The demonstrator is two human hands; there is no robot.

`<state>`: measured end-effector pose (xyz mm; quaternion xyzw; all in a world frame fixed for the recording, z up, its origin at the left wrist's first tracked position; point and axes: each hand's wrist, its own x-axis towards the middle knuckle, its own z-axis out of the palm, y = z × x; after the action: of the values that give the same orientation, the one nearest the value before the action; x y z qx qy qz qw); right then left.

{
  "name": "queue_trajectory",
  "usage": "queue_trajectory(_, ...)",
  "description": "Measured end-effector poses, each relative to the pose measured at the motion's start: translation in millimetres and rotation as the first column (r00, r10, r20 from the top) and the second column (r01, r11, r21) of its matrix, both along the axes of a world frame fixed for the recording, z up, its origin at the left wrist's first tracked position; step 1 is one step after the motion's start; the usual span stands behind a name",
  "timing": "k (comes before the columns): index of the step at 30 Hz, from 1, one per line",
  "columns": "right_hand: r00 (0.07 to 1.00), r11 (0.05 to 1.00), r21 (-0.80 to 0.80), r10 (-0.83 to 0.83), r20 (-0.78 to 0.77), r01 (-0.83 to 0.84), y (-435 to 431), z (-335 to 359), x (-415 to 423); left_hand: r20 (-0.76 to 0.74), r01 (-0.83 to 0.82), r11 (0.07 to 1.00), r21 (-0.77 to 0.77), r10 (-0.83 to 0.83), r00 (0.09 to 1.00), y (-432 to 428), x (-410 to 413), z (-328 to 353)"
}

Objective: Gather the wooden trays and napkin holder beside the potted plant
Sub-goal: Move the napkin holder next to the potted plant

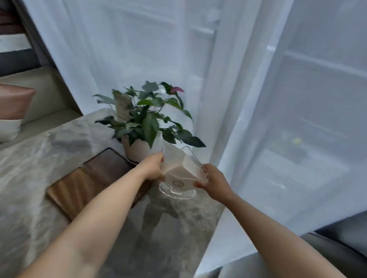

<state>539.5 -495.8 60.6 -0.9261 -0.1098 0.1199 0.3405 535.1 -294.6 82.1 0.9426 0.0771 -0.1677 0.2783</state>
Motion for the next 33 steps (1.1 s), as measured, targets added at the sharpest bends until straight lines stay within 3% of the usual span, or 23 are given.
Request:
queue_trajectory(13,0.990,0.990,0.041,-0.131,-0.044,0.133,-57.2,-25.7,64.2,-0.051,0.053,0.997,0.051,-0.050,0.997,-62.7,91.2,-19.7)
queue_trajectory(26,0.982,0.987,0.011,-0.161,-0.099,0.163,-73.9,-27.5,70.7,-0.124,0.099,0.993,0.066,-0.090,0.988,-79.9,104.2,-33.0)
queue_trajectory(33,0.989,0.984,-0.120,-0.136,-0.062,0.128,-67.4,-15.9,59.1,-0.051,0.116,0.990,0.073,-0.113,0.992,-66.7,87.8,-36.1)
